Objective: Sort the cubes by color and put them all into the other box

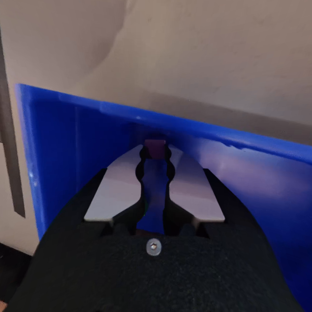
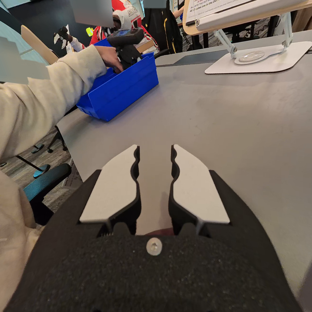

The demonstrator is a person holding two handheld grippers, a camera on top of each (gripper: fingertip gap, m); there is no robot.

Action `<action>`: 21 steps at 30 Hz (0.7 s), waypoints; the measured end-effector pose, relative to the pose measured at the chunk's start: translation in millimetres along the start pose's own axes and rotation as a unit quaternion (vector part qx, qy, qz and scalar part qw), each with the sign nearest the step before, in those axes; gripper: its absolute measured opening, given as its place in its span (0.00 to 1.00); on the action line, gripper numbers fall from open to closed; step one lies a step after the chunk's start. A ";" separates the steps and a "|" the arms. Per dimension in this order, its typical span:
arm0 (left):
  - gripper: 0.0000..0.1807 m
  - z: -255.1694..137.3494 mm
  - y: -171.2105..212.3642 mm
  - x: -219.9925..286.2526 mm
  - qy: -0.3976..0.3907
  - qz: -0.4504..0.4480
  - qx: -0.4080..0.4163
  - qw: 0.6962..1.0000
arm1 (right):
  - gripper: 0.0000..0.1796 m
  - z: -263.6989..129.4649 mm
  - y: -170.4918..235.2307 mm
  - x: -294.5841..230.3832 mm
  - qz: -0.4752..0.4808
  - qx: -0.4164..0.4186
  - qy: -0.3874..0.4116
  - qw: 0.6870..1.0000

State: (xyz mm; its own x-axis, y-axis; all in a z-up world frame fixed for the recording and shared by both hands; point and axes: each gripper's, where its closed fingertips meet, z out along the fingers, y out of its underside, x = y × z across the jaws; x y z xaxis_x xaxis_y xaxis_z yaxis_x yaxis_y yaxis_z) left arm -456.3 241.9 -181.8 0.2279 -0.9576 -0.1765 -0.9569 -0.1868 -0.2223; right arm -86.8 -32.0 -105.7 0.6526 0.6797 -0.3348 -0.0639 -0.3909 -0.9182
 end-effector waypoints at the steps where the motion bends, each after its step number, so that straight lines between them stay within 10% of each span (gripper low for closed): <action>1: 0.12 -5.4 -1.9 2.2 -0.006 0.001 0.009 1.000 | 0.19 0.4 -0.4 -0.3 0.002 0.000 -0.002 1.000; 7: 0.12 -95.8 -27.2 25.2 -0.129 -0.012 0.149 0.980 | 0.18 -7.5 -6.4 -2.4 -0.004 0.009 0.000 1.000; 13: 0.12 -188.1 -45.4 96.2 -0.340 -0.104 0.313 0.881 | 0.17 -18.2 -15.4 -6.4 -0.007 0.020 0.002 1.000; 21: 0.12 -169.7 -50.2 222.6 -0.410 -0.215 0.389 0.797 | 0.17 -17.9 -6.8 -7.9 0.014 0.007 0.007 1.000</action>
State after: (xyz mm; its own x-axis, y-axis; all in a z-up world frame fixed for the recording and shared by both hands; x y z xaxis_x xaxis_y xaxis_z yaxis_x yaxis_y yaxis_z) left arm -388.0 0.8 -47.3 0.8503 -0.3162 -0.4206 -0.4313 0.0392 -0.9014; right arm -78.0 -45.8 -93.0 0.6608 0.6604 -0.3567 -0.0920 -0.4004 -0.9117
